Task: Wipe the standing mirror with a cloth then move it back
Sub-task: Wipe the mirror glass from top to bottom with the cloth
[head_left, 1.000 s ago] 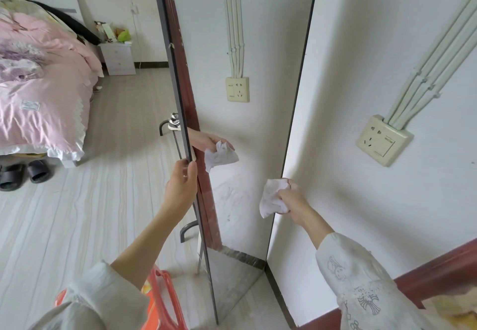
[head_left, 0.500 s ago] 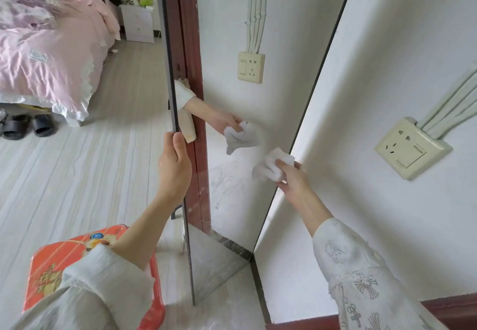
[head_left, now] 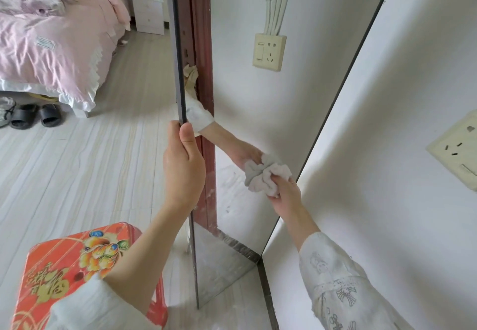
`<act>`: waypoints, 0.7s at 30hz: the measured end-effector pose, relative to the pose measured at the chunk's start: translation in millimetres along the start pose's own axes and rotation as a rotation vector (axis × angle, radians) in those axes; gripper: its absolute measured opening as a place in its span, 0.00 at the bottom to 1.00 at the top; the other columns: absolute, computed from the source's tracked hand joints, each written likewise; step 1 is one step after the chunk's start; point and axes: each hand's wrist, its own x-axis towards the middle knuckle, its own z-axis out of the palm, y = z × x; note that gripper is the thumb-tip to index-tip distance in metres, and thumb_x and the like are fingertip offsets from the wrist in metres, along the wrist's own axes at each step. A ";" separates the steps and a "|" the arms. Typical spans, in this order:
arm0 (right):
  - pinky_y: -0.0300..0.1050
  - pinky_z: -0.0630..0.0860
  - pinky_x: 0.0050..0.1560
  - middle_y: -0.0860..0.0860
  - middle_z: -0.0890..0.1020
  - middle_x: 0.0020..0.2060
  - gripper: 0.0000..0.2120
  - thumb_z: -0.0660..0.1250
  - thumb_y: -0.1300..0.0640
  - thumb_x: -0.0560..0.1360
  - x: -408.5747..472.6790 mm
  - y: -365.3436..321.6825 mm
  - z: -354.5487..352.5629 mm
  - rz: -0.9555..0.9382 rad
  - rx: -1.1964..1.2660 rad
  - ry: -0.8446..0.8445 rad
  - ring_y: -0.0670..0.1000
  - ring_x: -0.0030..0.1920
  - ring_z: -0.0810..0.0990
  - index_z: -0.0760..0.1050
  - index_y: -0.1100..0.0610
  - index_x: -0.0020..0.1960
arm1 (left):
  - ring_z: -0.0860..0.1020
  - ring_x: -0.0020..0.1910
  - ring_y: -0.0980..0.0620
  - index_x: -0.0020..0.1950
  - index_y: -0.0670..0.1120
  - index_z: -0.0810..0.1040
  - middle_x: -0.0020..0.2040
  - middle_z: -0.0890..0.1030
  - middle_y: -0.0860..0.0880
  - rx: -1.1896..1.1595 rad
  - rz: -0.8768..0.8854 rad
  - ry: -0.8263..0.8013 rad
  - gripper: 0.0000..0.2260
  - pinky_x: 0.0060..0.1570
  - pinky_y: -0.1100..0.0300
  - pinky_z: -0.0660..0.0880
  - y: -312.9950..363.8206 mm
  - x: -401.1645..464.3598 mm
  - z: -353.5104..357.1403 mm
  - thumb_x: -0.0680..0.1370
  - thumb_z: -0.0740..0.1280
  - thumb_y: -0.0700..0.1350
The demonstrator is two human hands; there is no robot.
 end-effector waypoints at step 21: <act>0.40 0.69 0.34 0.54 0.73 0.32 0.07 0.58 0.66 0.76 51.8 -4.3 -34.1 -0.052 -0.177 -0.004 0.51 0.33 0.73 0.71 0.62 0.40 | 0.66 0.25 0.62 0.39 0.49 0.59 0.28 0.61 0.56 0.051 0.054 0.086 0.12 0.28 0.71 0.62 -8.3 1.3 9.1 0.82 0.45 0.48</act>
